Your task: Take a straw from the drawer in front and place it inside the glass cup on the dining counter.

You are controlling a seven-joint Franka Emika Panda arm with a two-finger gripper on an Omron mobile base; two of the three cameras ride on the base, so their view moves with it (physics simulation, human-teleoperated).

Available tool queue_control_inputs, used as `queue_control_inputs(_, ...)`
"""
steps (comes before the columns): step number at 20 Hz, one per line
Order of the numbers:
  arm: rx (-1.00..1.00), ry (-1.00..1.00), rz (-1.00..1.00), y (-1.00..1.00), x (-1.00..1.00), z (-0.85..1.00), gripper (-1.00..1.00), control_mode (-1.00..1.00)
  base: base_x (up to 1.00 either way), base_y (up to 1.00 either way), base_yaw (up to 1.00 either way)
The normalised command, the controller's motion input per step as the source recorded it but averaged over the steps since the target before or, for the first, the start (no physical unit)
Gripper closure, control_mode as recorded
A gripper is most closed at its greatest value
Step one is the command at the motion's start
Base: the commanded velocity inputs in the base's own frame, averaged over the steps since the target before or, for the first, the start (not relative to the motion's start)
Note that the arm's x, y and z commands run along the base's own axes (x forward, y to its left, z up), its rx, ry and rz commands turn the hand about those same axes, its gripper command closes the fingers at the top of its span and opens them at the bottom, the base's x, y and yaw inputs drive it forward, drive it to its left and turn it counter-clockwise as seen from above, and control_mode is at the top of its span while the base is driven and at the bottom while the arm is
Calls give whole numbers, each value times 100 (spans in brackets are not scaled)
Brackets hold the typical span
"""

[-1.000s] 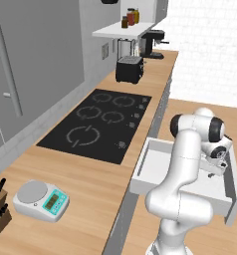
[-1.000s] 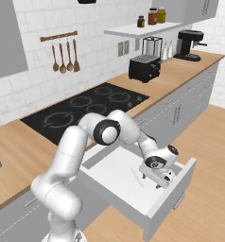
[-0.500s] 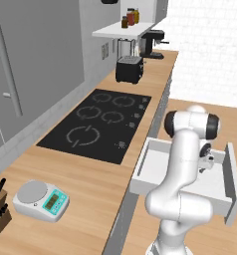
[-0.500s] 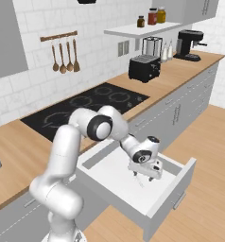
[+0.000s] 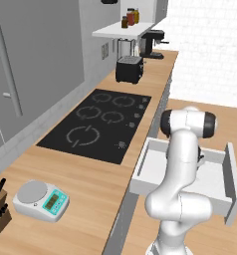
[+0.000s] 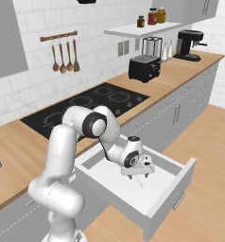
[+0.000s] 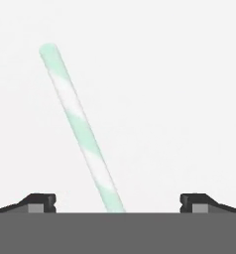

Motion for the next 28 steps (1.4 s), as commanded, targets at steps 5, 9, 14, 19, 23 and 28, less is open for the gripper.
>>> queue_control_inputs(5,-1,-1,26,-2,12,-13,-100,-100,0,0,0)
queue_control_inputs(9,6,0,25,-25,11,-13,-100,-100,0,0,0)
queue_control_inputs(14,12,0,22,-26,14,-16,-100,-100,0,0,0)
queue_control_inputs(19,7,0,16,-4,3,-40,-100,-100,0,0,0)
queue_control_inputs(23,11,6,3,0,0,-46,-100,-100,0,0,0)
queue_control_inputs(28,10,3,0,0,0,-40,-100,-100,0,0,0)
